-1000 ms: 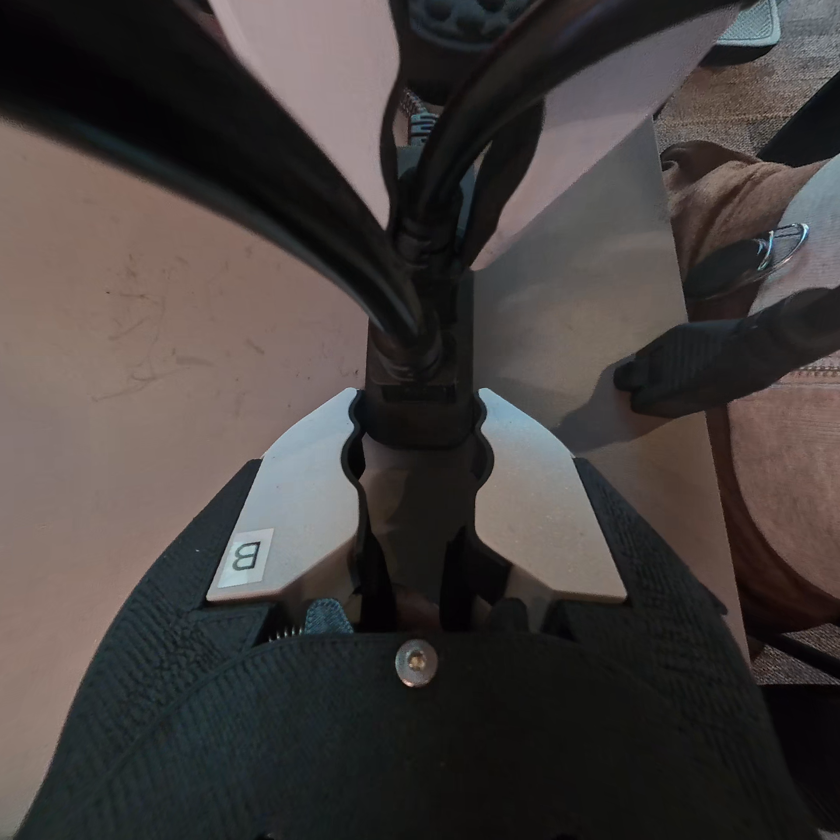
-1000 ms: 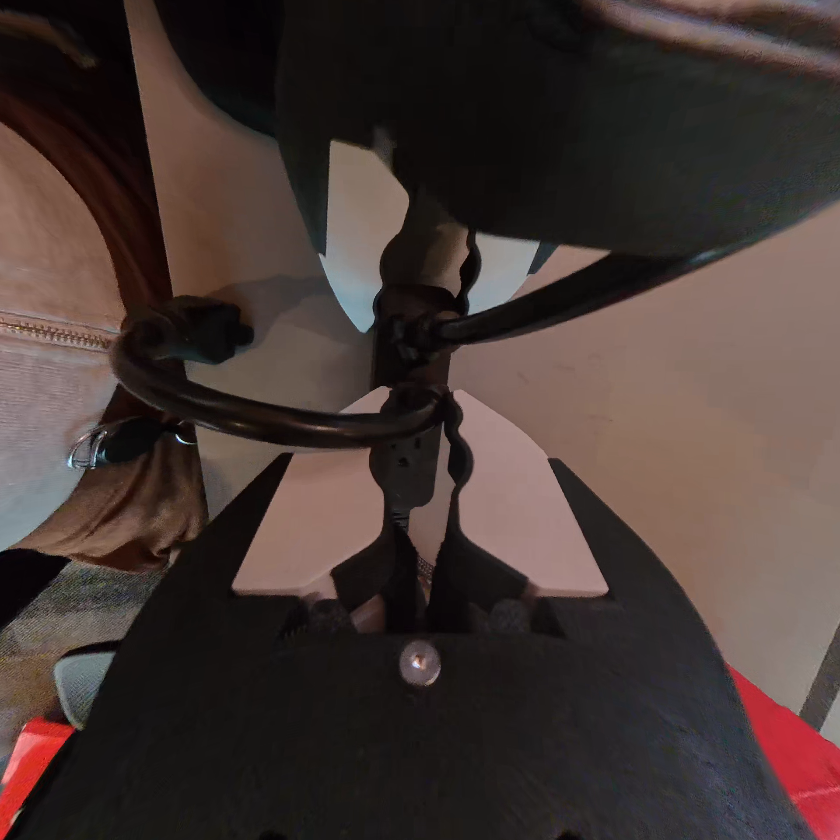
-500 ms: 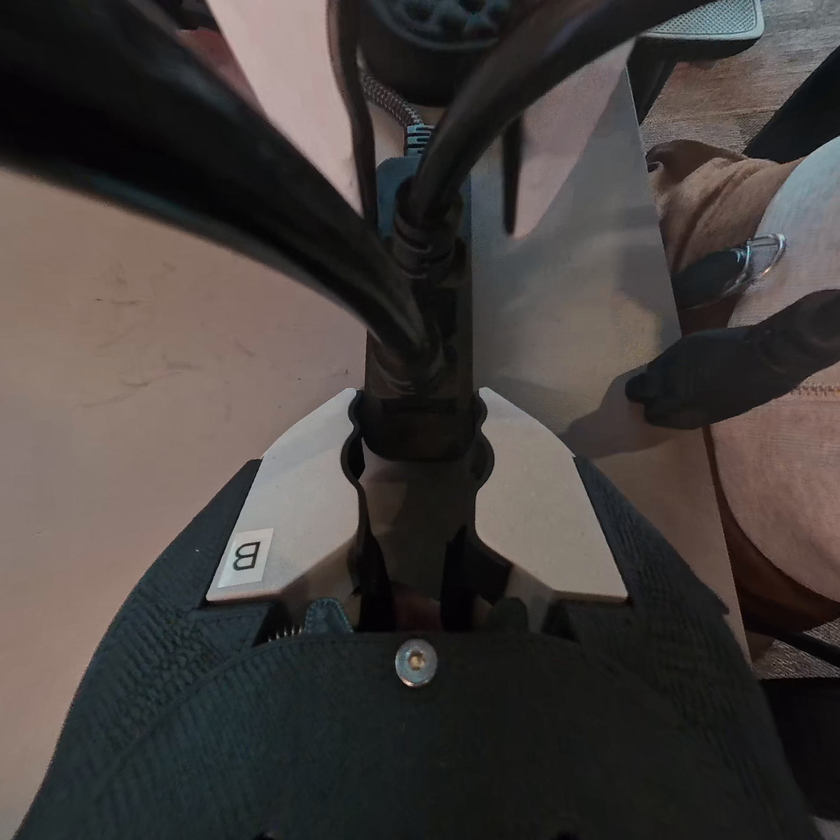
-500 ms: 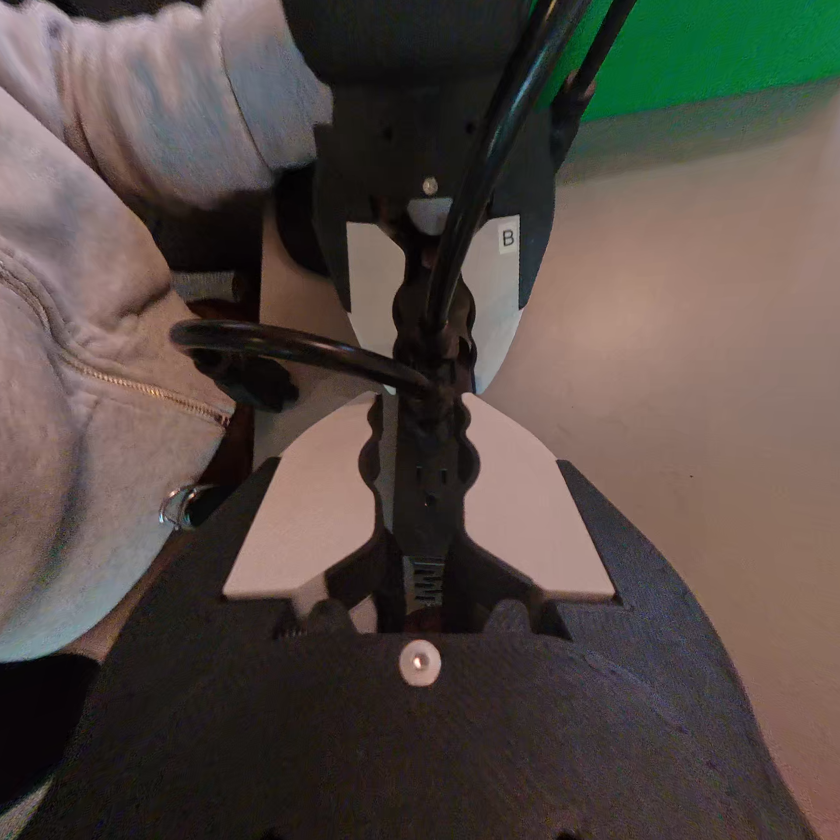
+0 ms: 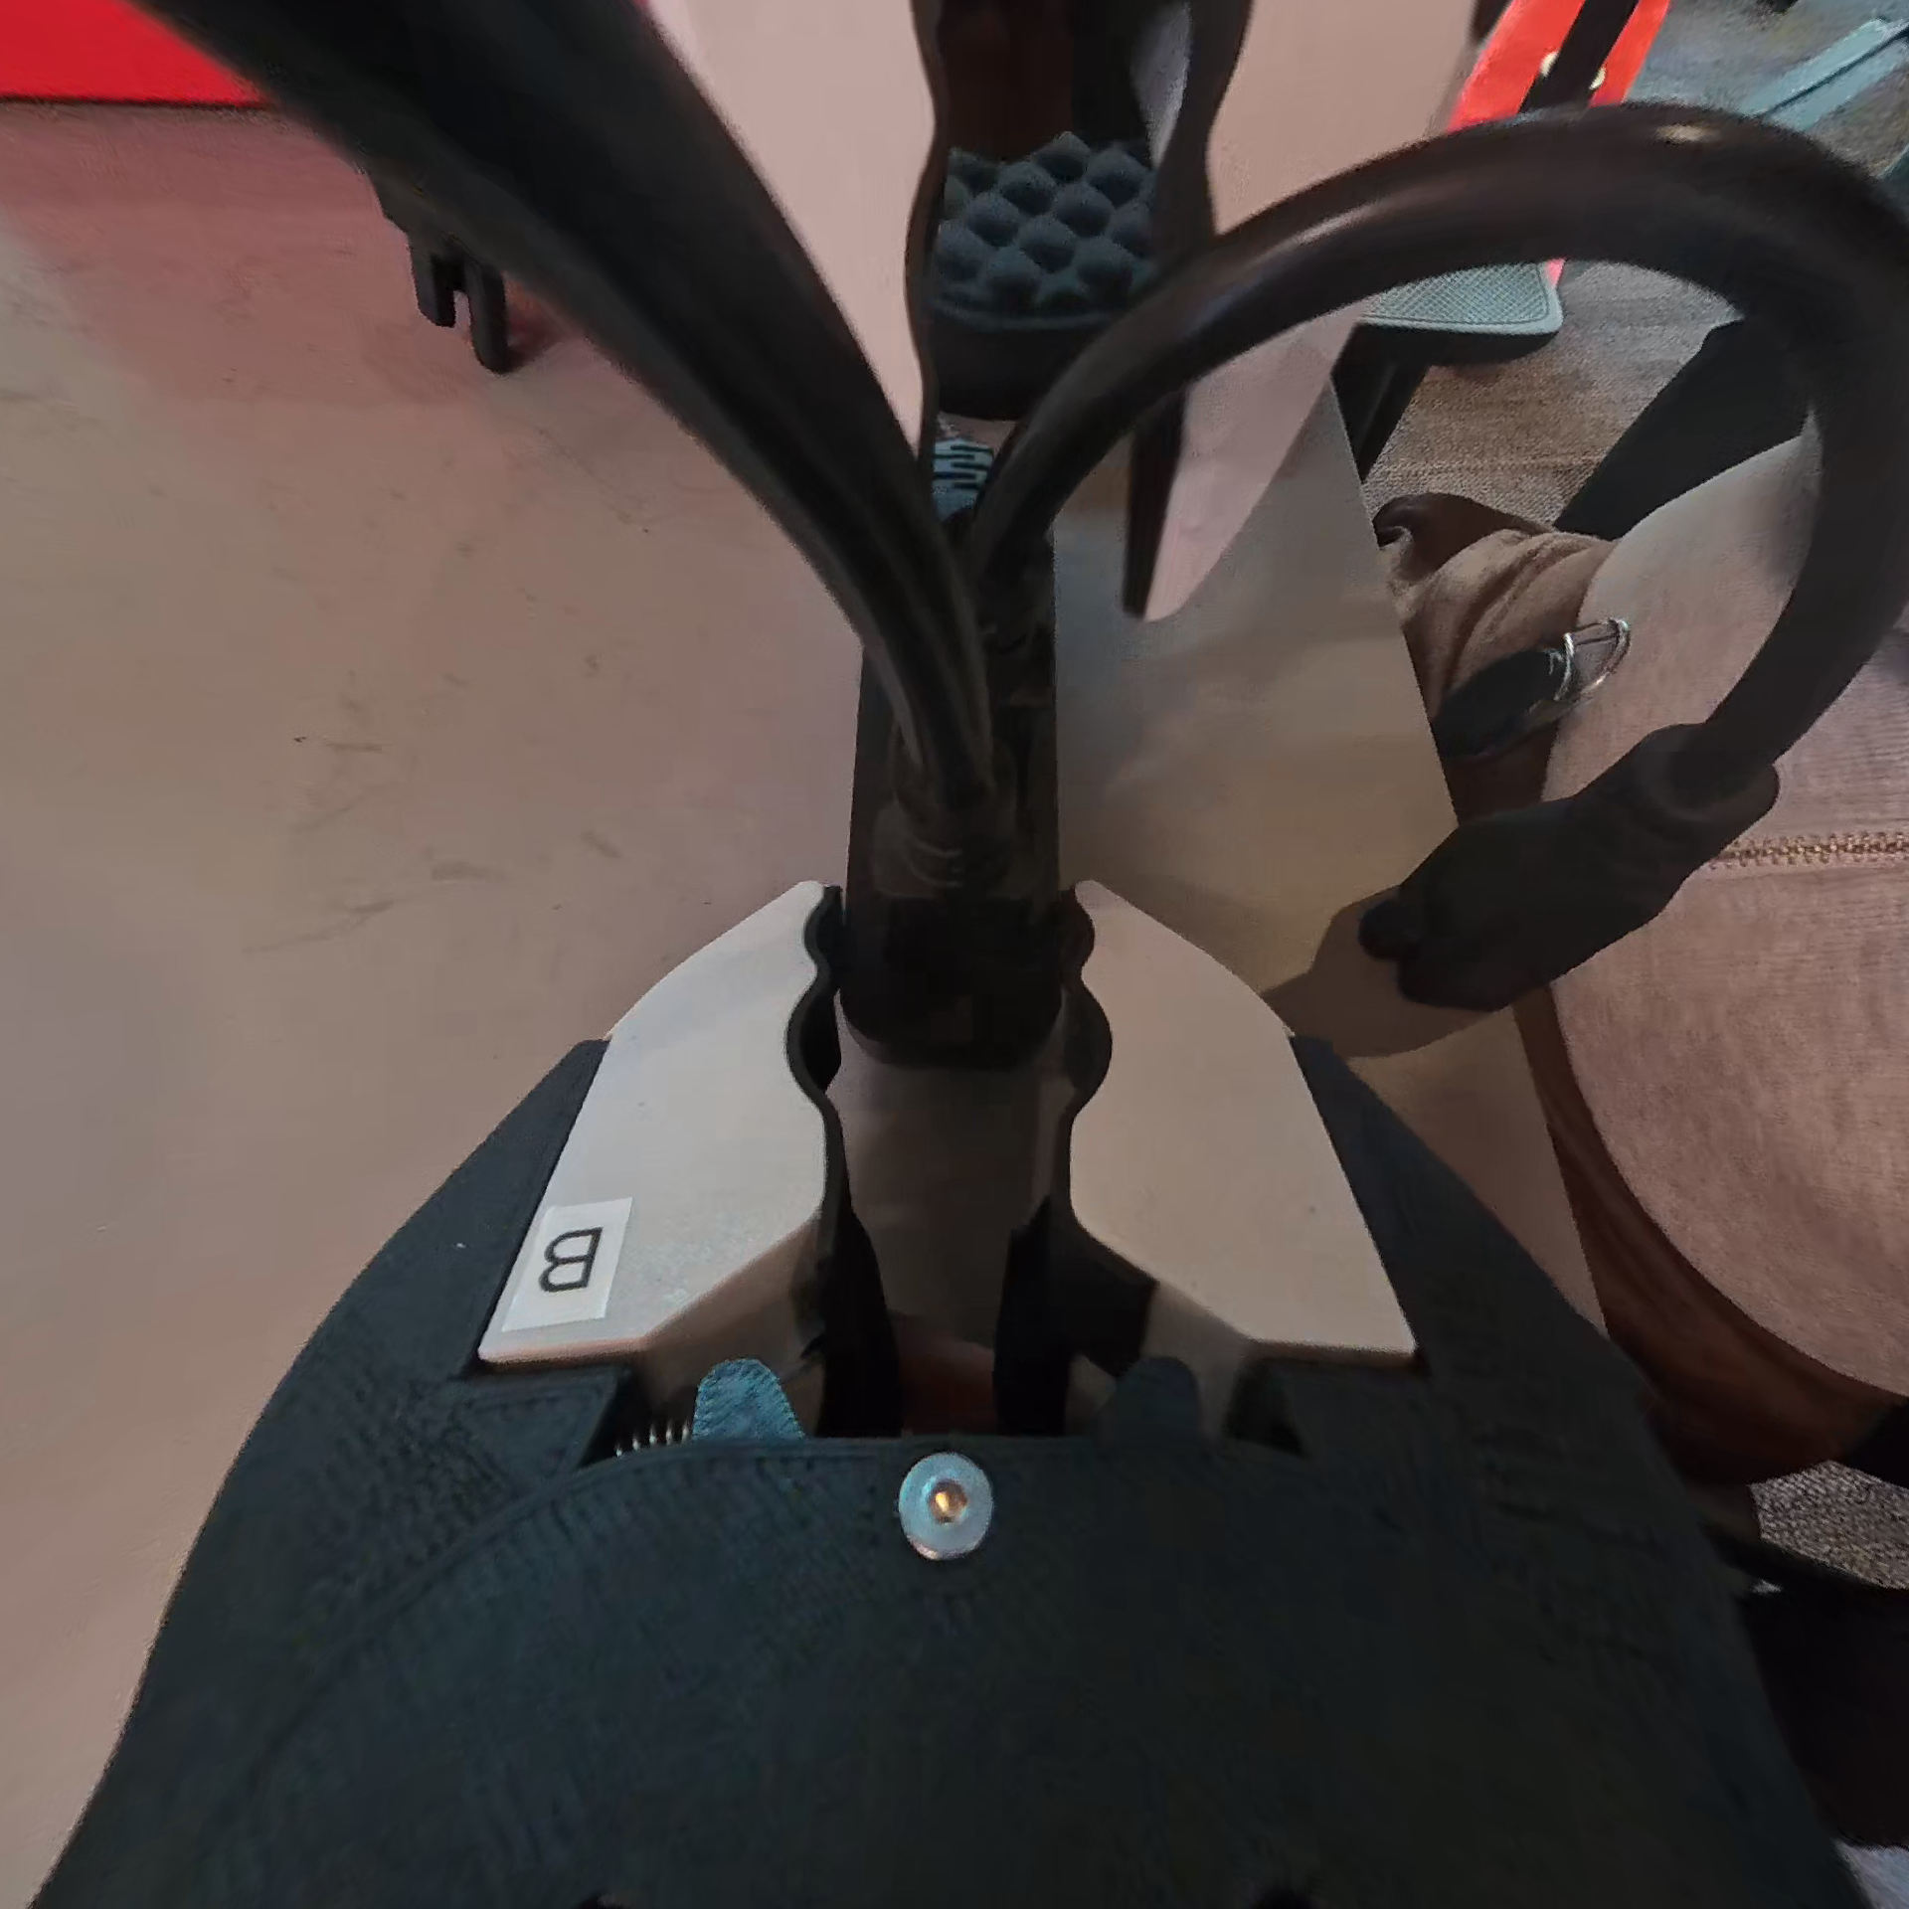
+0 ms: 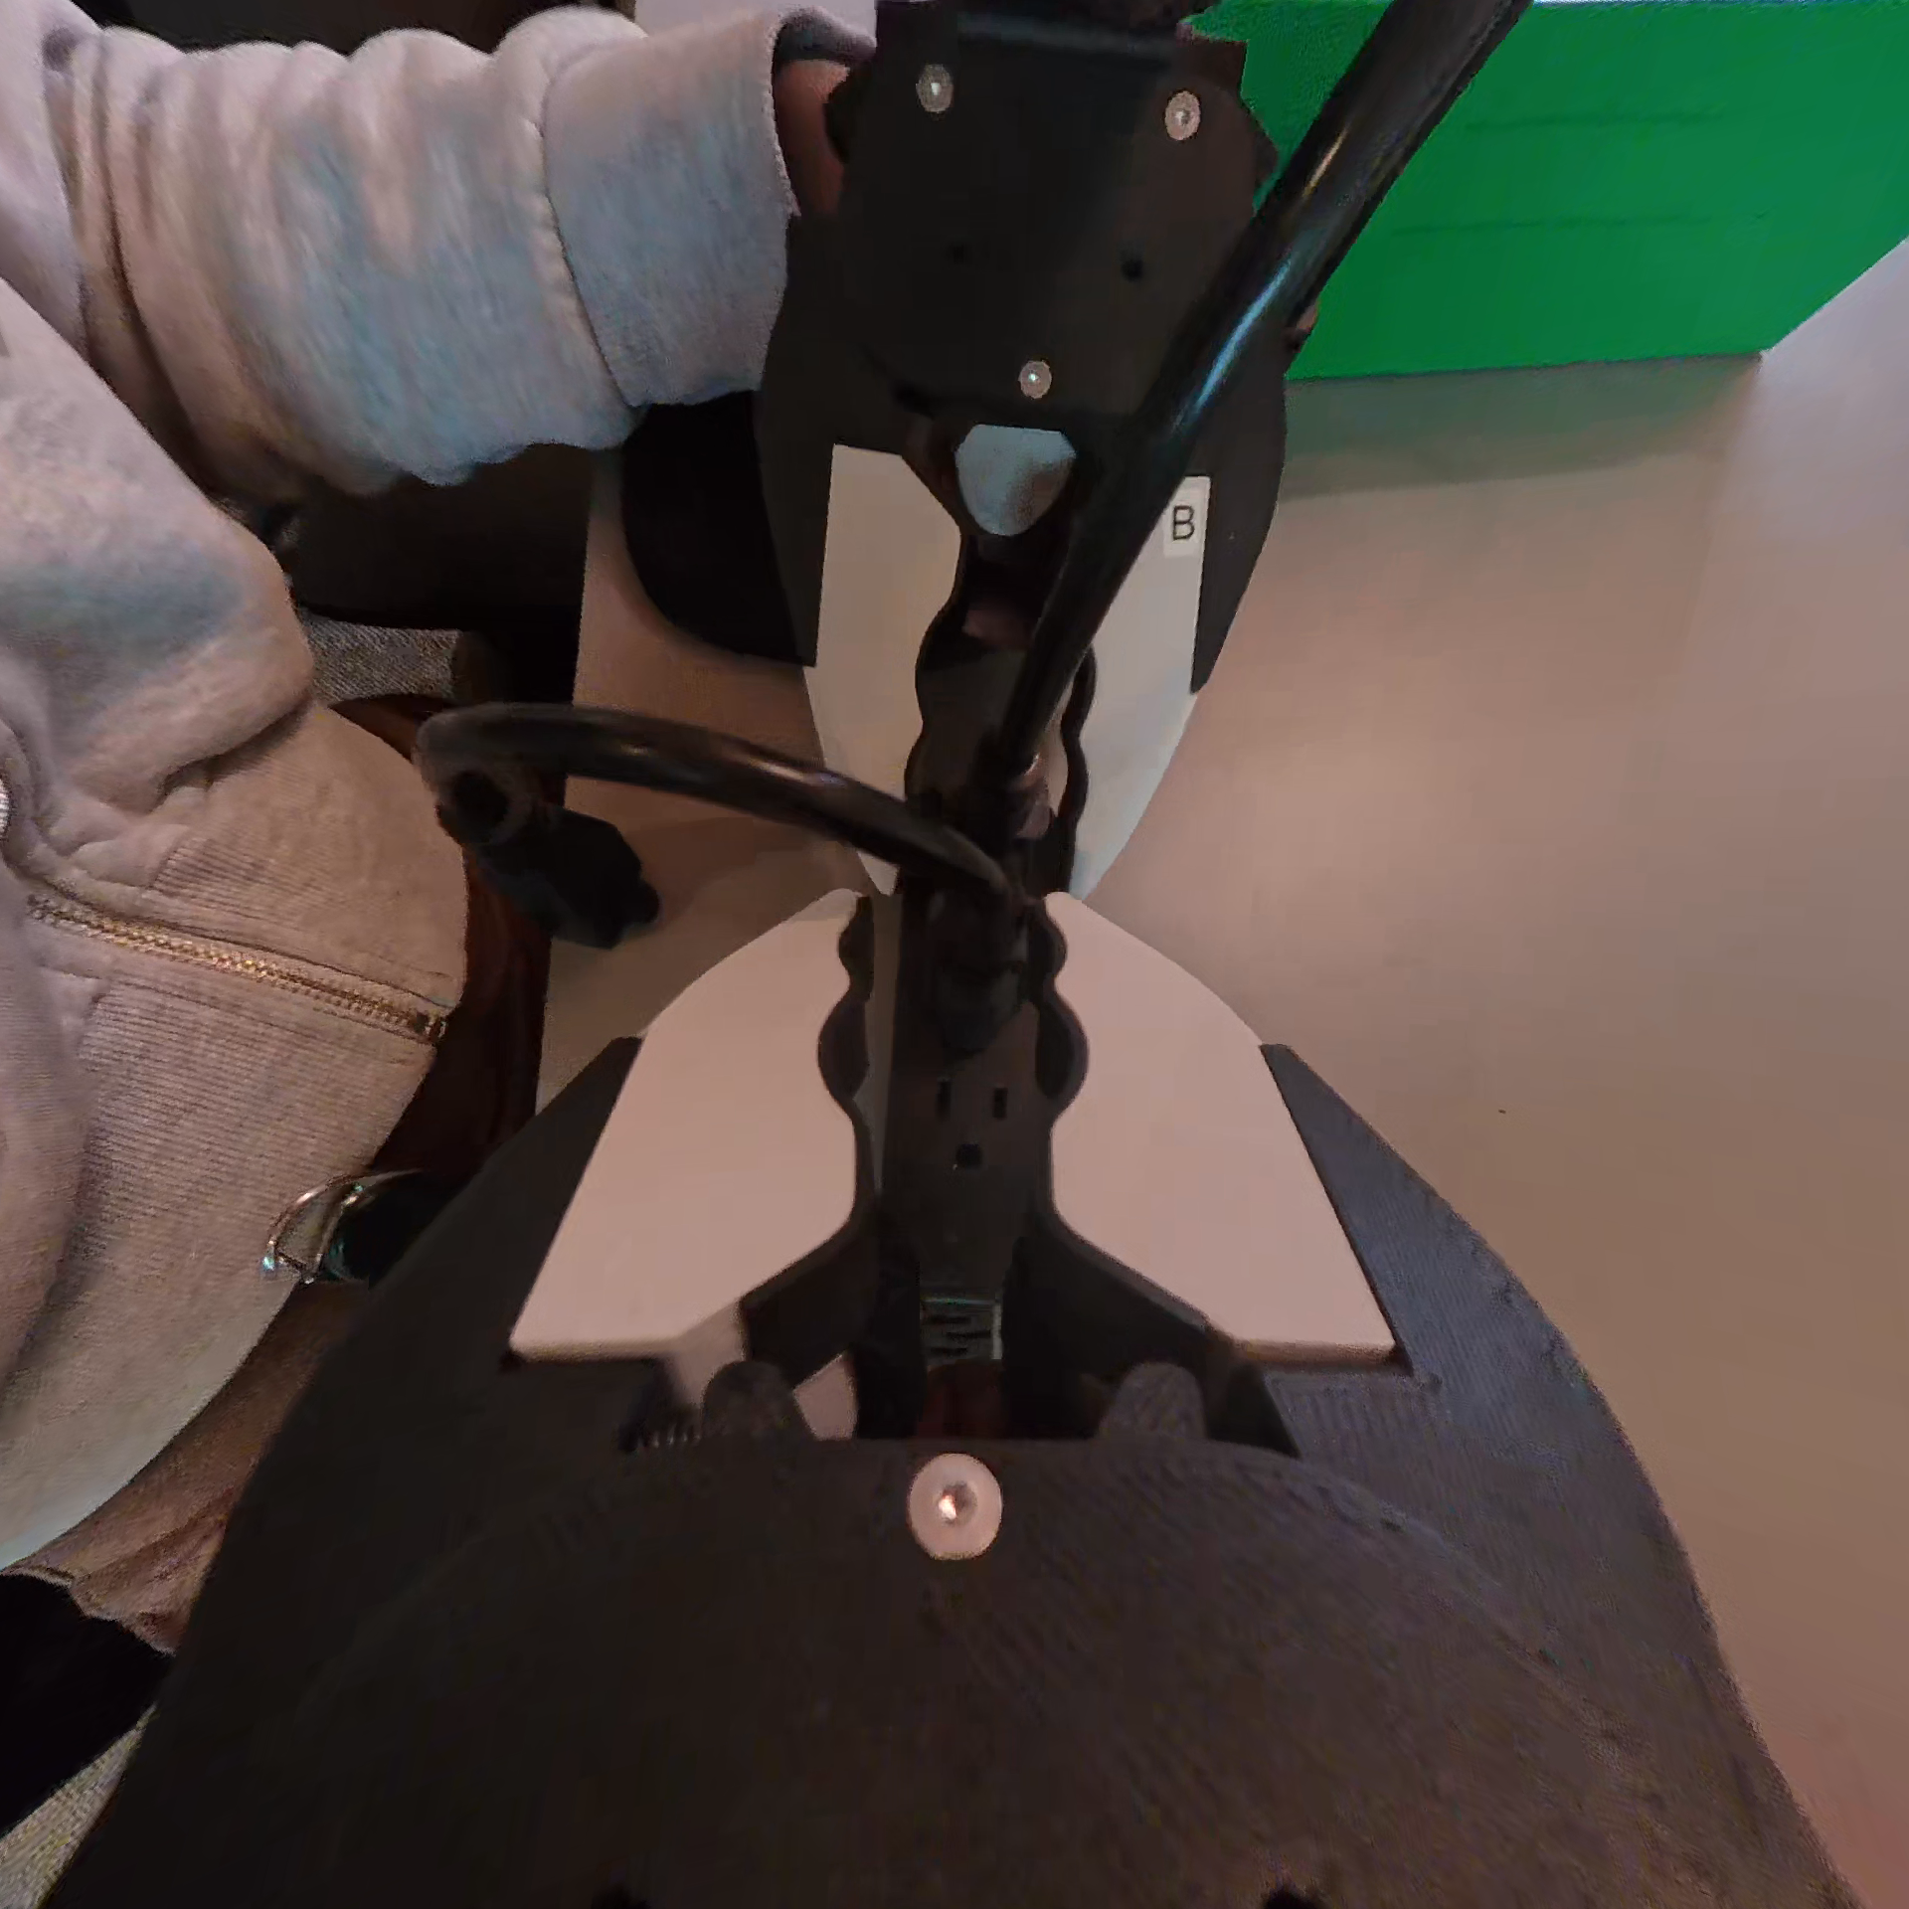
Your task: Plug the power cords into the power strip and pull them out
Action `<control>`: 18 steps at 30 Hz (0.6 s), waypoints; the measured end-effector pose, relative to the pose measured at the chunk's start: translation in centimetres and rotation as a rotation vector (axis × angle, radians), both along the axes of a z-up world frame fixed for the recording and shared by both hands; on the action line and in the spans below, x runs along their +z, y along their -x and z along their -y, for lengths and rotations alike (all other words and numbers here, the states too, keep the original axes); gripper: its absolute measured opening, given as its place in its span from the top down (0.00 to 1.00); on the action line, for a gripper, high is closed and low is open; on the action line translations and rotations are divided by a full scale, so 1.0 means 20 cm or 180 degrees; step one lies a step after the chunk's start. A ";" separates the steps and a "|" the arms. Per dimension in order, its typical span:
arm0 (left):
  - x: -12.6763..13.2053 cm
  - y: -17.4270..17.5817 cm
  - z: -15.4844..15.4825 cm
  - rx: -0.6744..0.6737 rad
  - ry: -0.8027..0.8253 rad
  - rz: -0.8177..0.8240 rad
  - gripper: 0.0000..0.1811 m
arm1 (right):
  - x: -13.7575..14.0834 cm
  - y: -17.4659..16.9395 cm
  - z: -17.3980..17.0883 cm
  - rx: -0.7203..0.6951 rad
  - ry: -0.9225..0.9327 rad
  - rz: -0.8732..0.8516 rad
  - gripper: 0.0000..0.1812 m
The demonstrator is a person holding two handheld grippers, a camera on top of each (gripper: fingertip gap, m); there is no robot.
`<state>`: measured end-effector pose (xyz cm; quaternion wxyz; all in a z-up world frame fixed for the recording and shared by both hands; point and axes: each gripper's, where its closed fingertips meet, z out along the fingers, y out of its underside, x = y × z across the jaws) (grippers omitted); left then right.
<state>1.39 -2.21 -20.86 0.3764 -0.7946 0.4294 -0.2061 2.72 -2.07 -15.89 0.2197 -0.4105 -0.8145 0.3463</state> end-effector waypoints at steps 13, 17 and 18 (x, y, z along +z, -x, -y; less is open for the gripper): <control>-0.02 0.01 -0.01 0.0009 0.0097 0.0028 0.78 | -0.05 0.03 -0.03 -0.0072 -0.0380 0.0563 0.90; -0.02 0.00 -0.02 -0.0004 0.0111 0.0024 0.78 | -0.05 0.01 -0.03 -0.0057 -0.0431 0.0702 0.90; -0.02 0.00 -0.02 -0.0005 0.0109 0.0016 0.78 | -0.05 0.01 -0.03 -0.0056 -0.0475 0.0768 0.90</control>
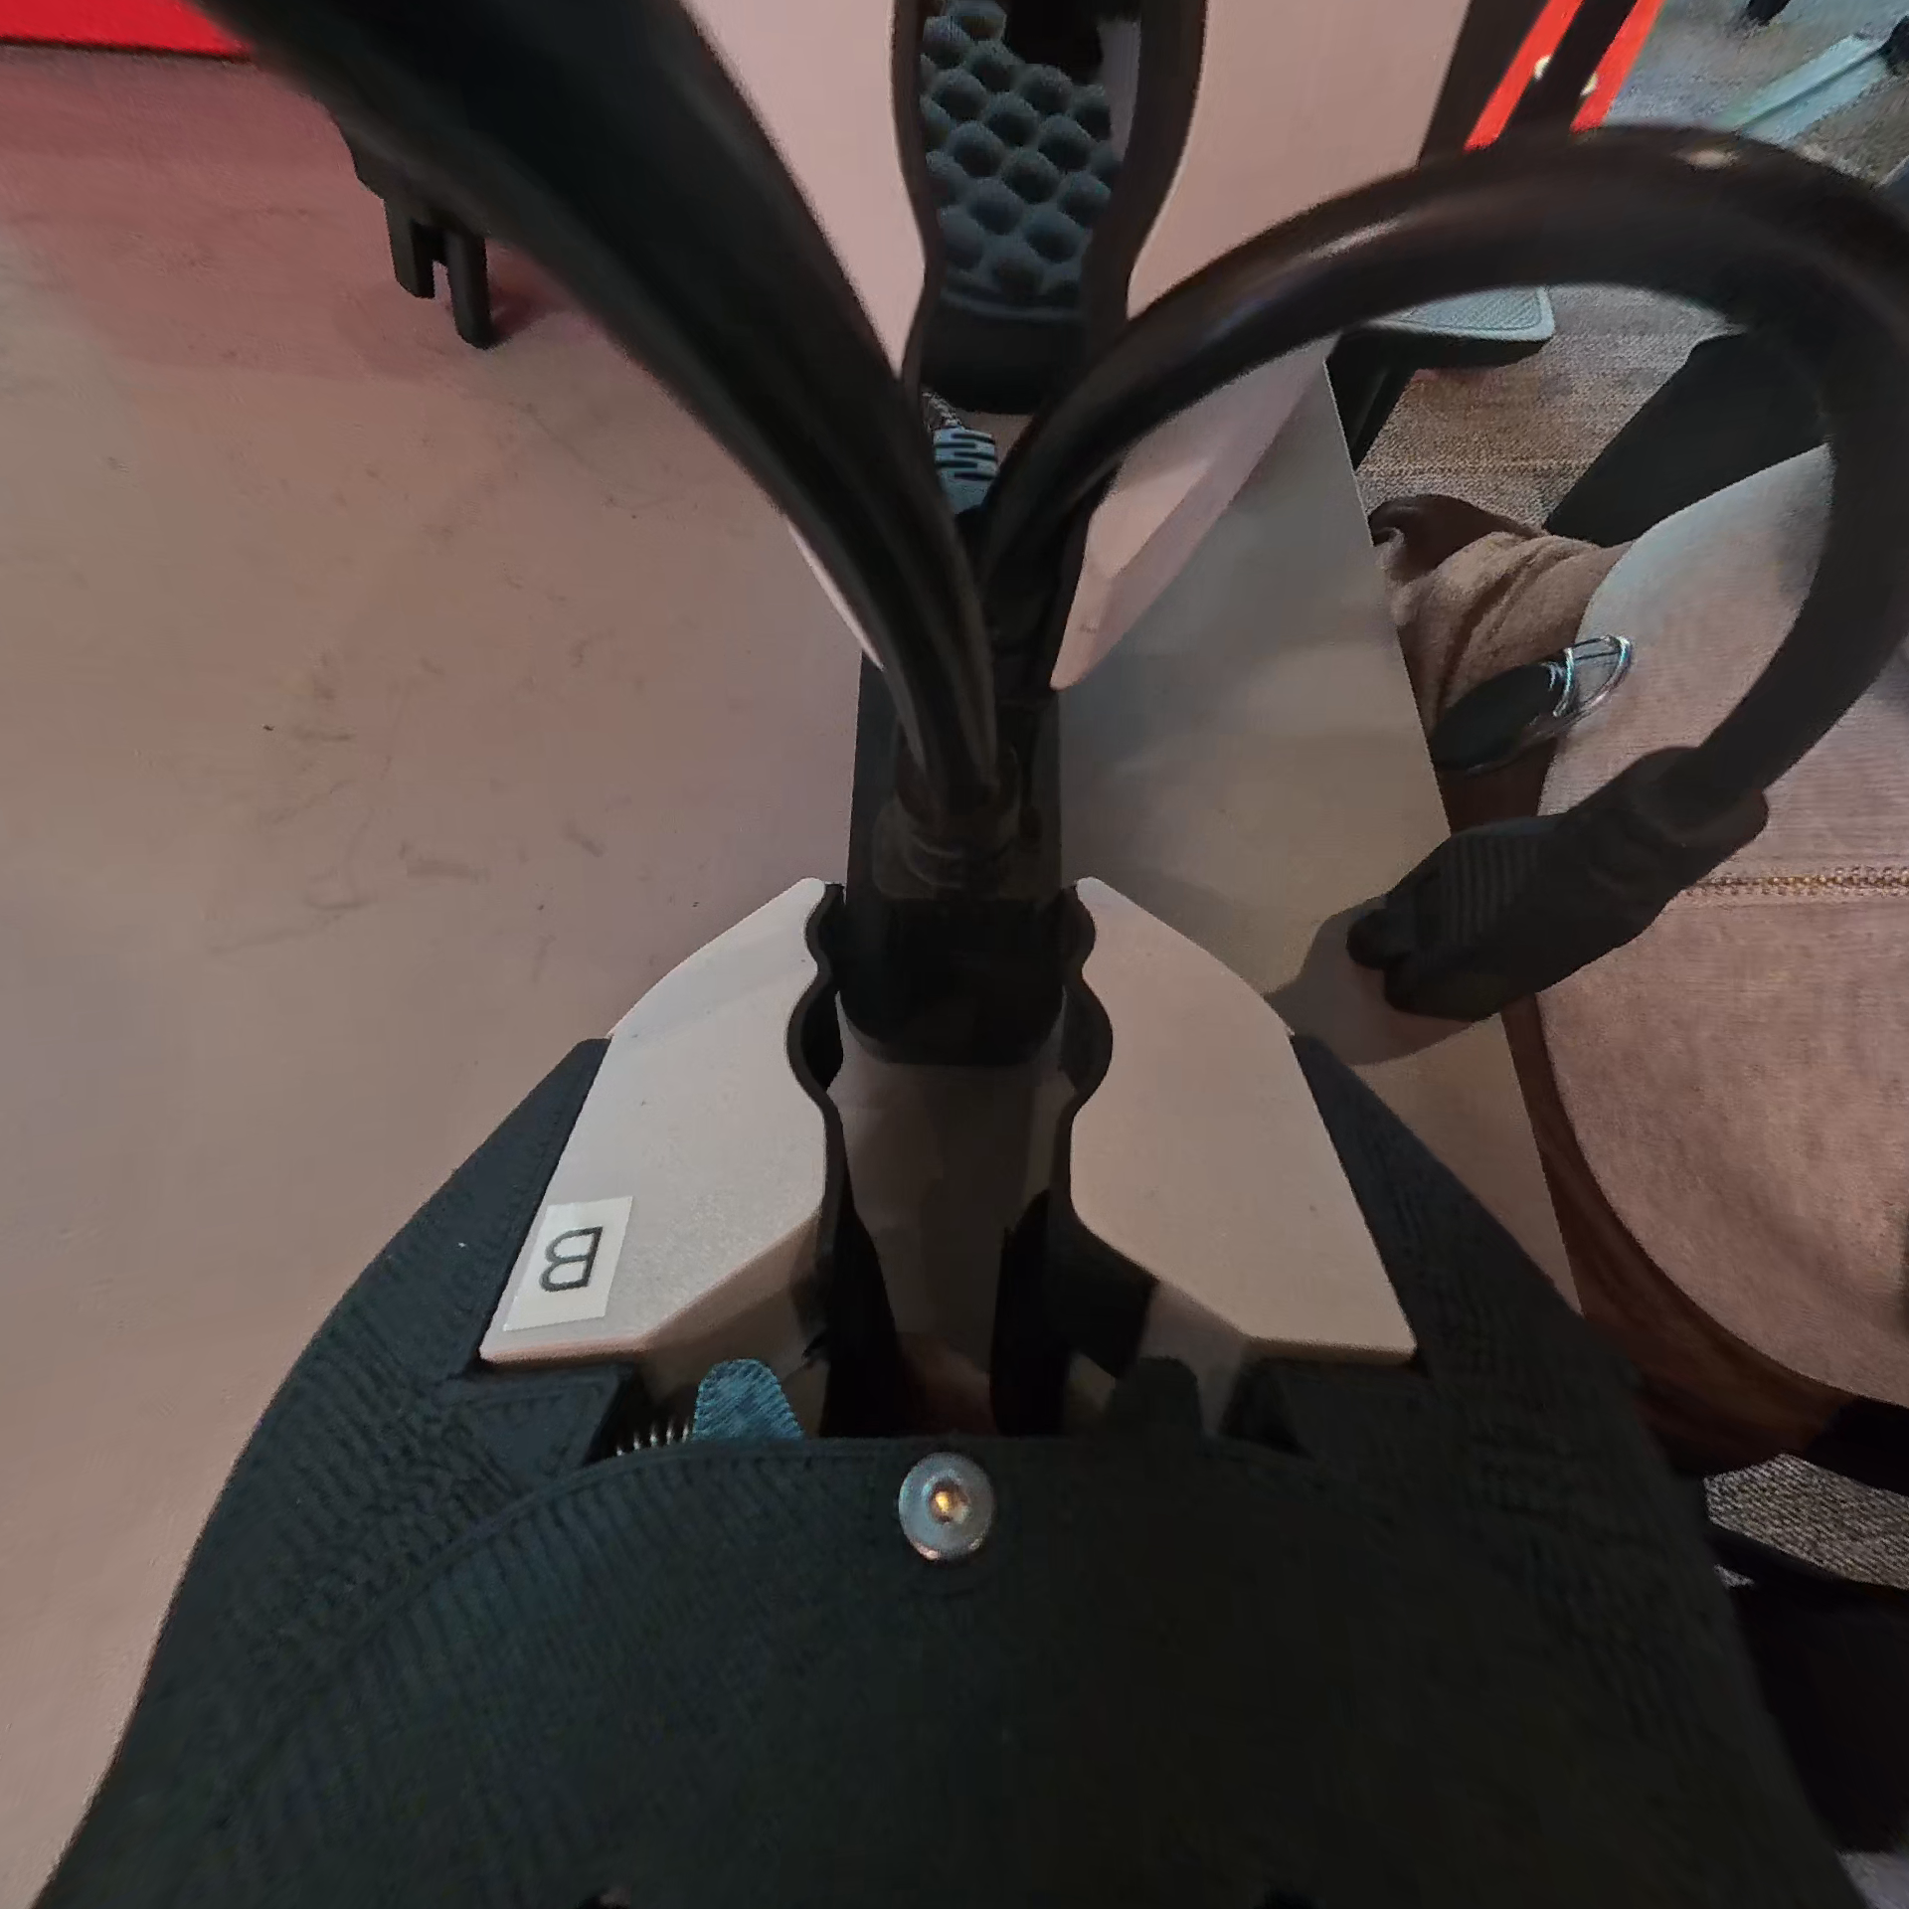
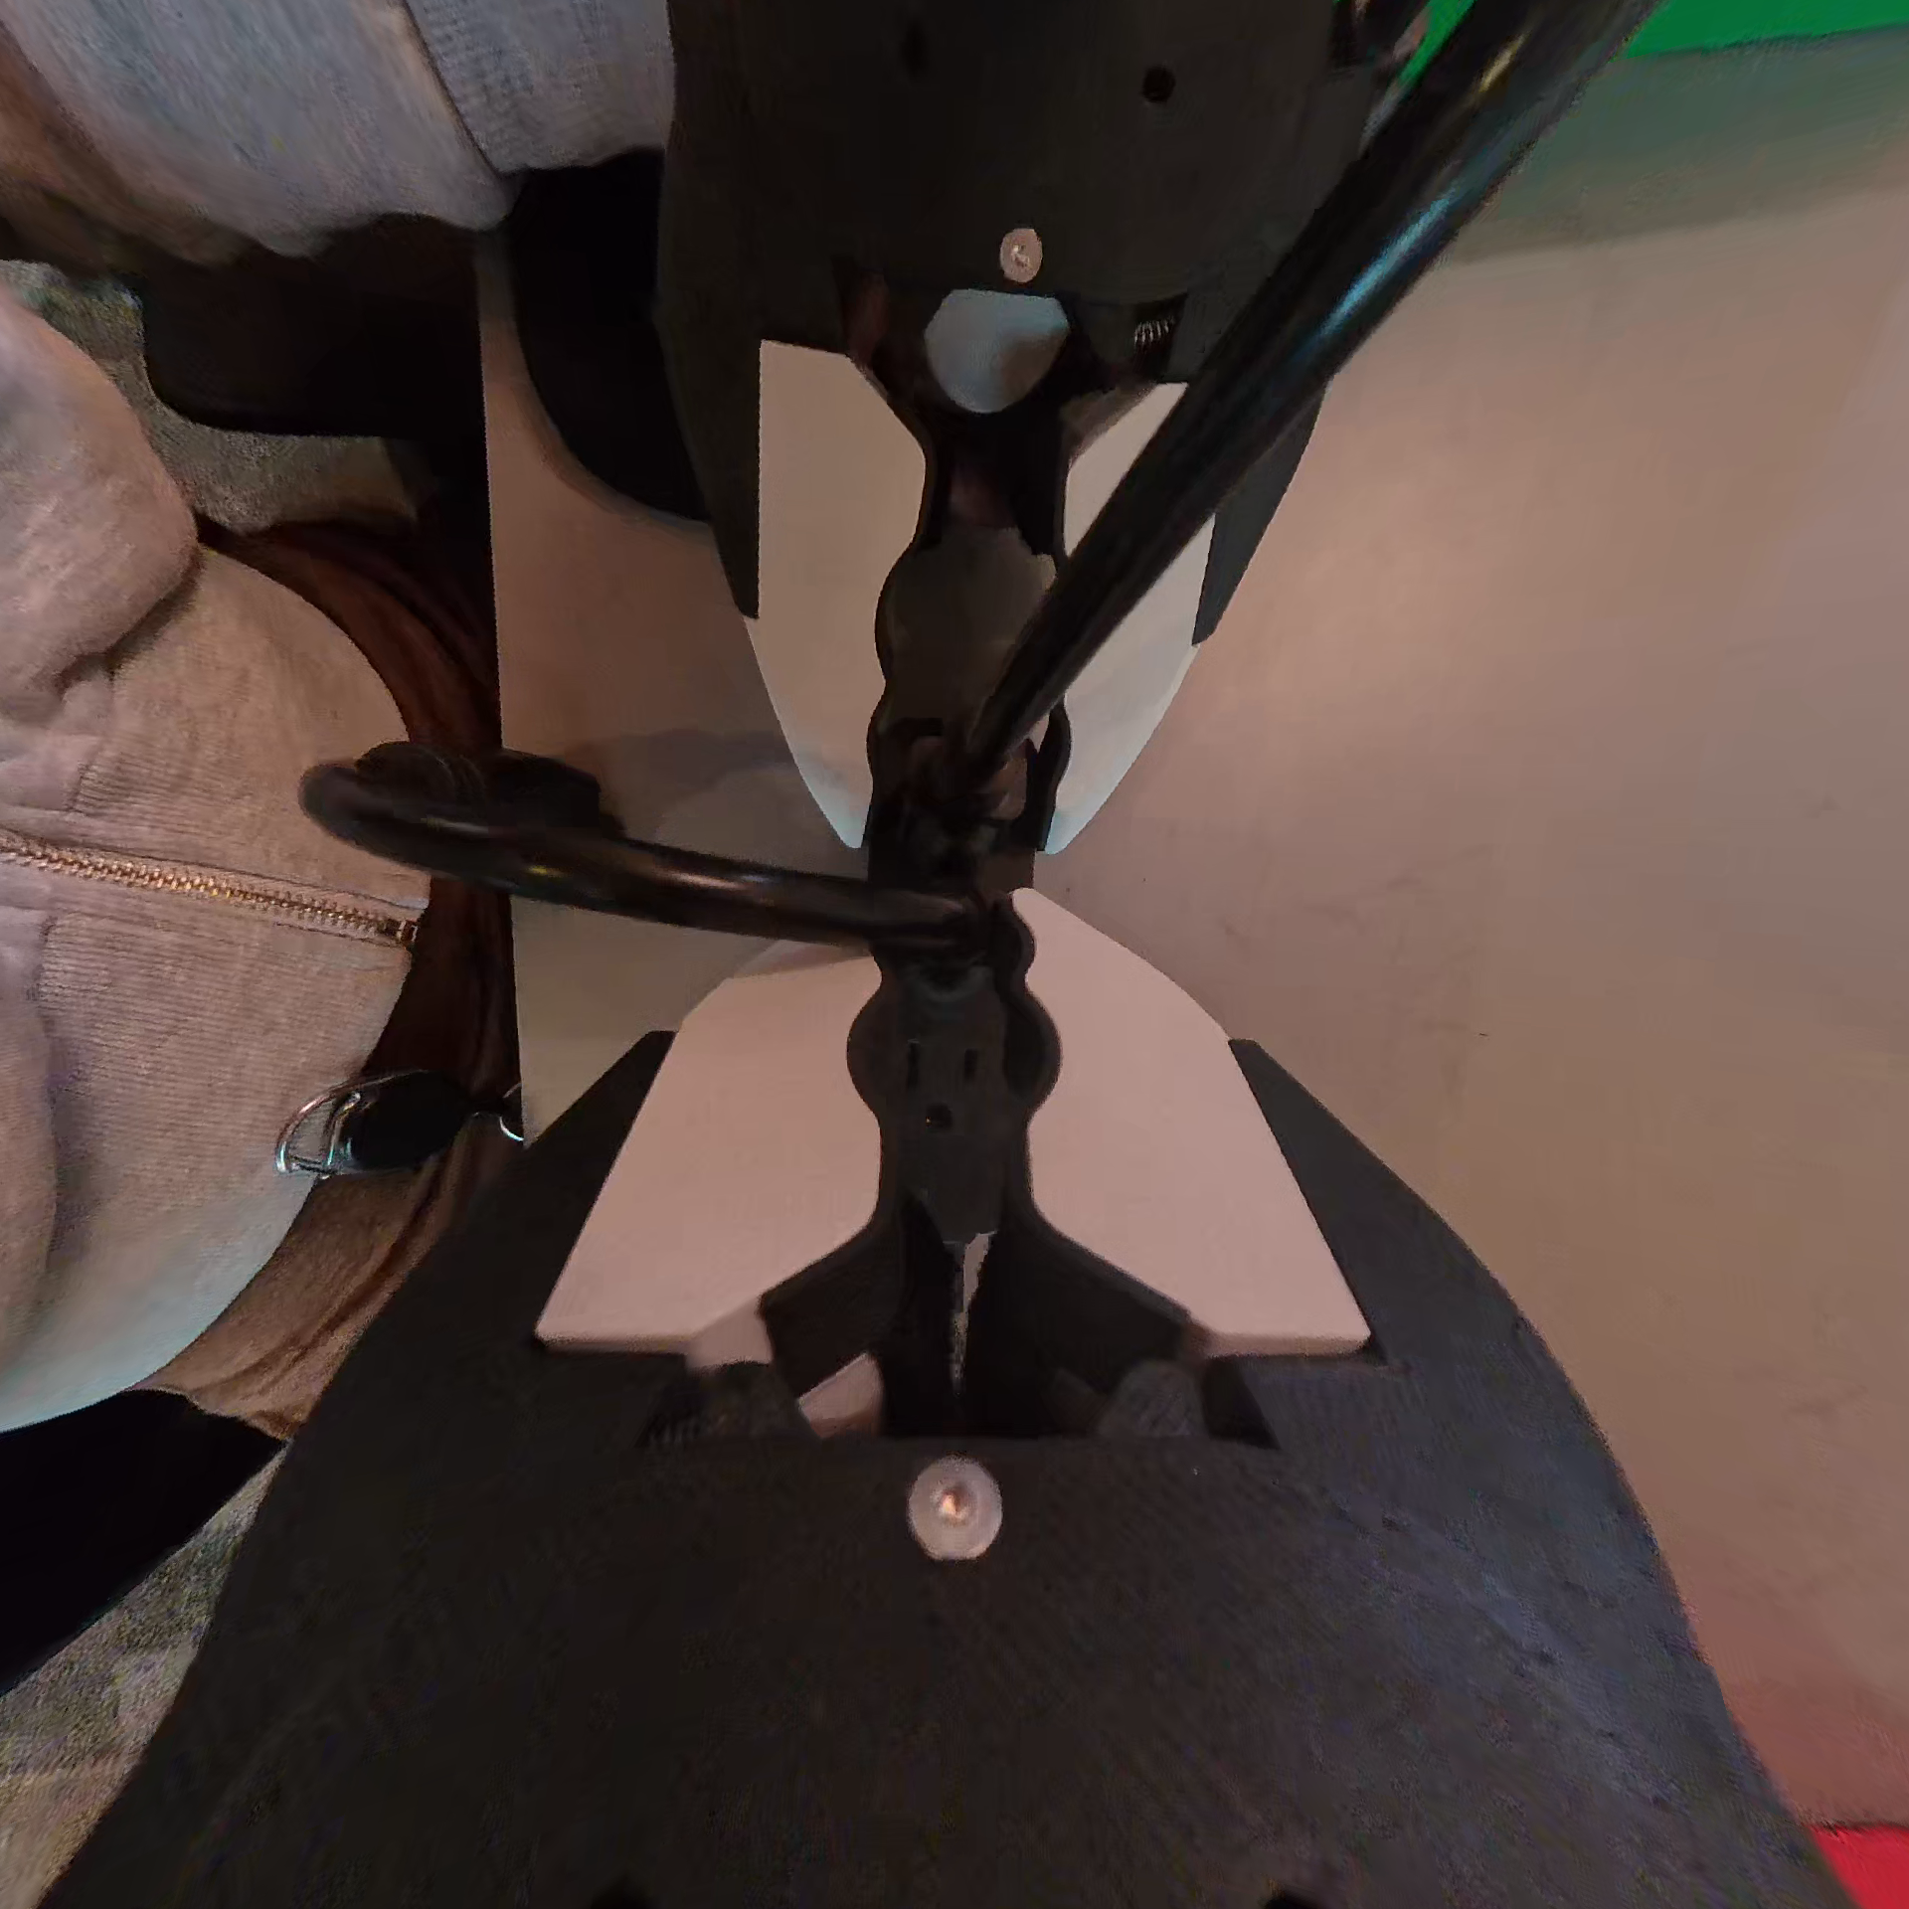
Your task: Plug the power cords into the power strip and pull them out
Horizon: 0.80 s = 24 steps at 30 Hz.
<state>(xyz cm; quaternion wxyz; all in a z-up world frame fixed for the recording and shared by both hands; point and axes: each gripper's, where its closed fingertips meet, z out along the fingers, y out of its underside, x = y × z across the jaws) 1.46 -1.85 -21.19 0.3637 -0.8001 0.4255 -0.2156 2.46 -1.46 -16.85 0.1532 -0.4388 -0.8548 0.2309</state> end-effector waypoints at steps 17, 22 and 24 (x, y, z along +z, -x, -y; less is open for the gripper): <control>0.00 0.00 0.00 0.0007 0.0046 0.0021 0.78 | 0.00 0.01 0.00 0.0119 -0.0253 0.0370 0.90; -0.01 -0.01 0.00 -0.0011 0.0010 0.0009 0.78 | 0.00 -0.01 -0.01 0.0126 -0.0205 0.0349 0.90; 0.00 0.00 0.00 0.0015 0.0057 0.0028 0.78 | 0.00 0.01 0.00 0.0161 -0.0244 0.0406 0.91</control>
